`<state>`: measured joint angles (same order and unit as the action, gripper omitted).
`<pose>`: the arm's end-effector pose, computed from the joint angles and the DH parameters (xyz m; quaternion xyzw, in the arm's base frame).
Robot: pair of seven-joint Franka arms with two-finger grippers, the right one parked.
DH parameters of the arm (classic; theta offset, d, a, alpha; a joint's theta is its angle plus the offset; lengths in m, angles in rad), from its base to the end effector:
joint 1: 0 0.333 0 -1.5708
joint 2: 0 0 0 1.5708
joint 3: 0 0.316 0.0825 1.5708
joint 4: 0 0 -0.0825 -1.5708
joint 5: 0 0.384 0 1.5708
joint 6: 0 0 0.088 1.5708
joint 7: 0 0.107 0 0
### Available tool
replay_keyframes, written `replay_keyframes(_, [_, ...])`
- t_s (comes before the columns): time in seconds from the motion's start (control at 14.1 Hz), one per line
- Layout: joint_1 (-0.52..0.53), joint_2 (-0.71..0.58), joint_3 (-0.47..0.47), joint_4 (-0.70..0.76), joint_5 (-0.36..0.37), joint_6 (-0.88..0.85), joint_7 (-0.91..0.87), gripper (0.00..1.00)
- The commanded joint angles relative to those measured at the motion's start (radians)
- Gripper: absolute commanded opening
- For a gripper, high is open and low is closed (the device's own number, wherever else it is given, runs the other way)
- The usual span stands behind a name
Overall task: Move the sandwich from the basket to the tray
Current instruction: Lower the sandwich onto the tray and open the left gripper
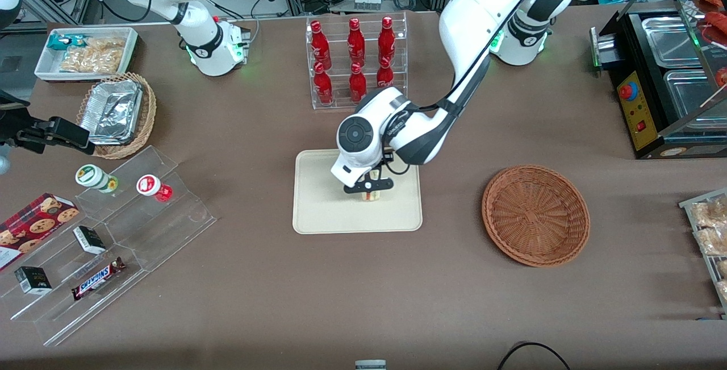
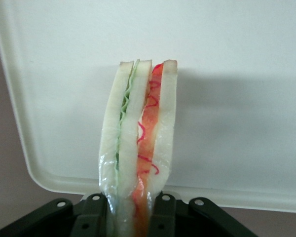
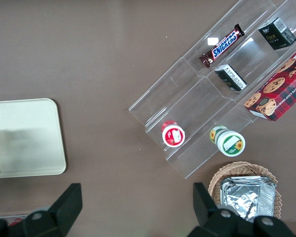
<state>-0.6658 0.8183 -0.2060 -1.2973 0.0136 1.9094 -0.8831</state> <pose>0.4913 -0.5312 0.2461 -0.9925 -0.0273 0.1156 0.0273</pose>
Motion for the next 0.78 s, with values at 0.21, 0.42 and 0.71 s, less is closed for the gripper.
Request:
replay_keyframes(0.21, [-0.014,0.088,-0.007,0.095,0.009,0.017,0.032,0.33])
replay_keyframes(0.42, [-0.012,0.097,-0.006,0.093,0.012,0.057,0.023,0.33])
replay_keyframes(0.71, [-0.012,0.11,-0.004,0.093,0.016,0.074,-0.065,0.66])
